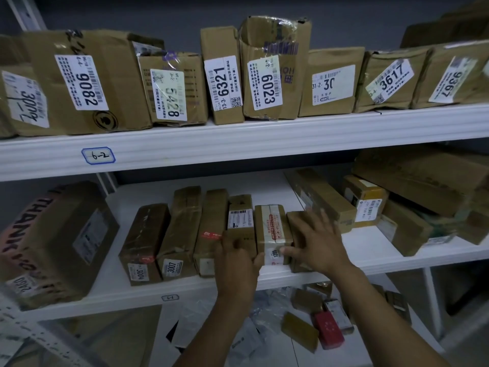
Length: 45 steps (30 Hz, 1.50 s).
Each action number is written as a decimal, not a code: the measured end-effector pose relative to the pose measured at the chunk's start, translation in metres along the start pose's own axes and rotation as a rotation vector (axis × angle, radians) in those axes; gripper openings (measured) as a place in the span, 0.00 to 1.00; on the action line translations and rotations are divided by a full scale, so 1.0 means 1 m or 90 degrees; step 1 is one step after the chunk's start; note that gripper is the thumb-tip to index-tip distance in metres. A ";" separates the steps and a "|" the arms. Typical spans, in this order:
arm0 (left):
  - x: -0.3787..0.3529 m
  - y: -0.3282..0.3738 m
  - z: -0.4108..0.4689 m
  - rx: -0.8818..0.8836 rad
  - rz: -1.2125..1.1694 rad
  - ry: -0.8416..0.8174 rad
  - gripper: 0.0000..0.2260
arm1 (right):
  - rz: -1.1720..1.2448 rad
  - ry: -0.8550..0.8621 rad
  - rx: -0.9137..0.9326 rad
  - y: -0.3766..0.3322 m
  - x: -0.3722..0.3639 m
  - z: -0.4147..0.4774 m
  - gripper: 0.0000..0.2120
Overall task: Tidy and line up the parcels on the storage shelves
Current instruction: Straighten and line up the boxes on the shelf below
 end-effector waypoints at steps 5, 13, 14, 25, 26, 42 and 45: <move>-0.016 -0.025 0.010 -0.059 0.121 -0.058 0.37 | 0.087 -0.150 -0.080 0.023 -0.021 -0.007 0.48; -0.014 -0.031 0.021 -0.094 0.237 -0.090 0.36 | 0.067 -0.128 -0.057 0.009 -0.017 0.009 0.42; -0.012 -0.029 0.022 -0.097 0.246 -0.083 0.35 | 0.069 -0.128 -0.056 0.007 -0.017 0.009 0.42; -0.025 0.000 0.046 -0.249 0.092 -0.189 0.48 | 0.016 -0.125 -0.076 0.001 -0.014 0.010 0.34; -0.030 0.006 0.048 -0.285 0.090 -0.218 0.50 | -0.004 -0.114 -0.085 0.002 -0.013 0.011 0.33; -0.022 0.036 0.061 -0.384 -0.023 -0.195 0.43 | 0.056 -0.010 -0.138 0.023 -0.007 -0.006 0.34; -0.043 0.037 0.062 -0.386 0.010 -0.283 0.46 | 0.105 -0.011 -0.136 0.024 -0.006 -0.006 0.33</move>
Point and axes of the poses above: each hand's wrist, its own z-axis towards the middle knuckle, its own x-axis out of the back of the hand, y = z × x, the point moved 10 cm from there along z, towards the middle knuckle, and after that the axes turned 3 degrees about -x, right-handed, at the moved point
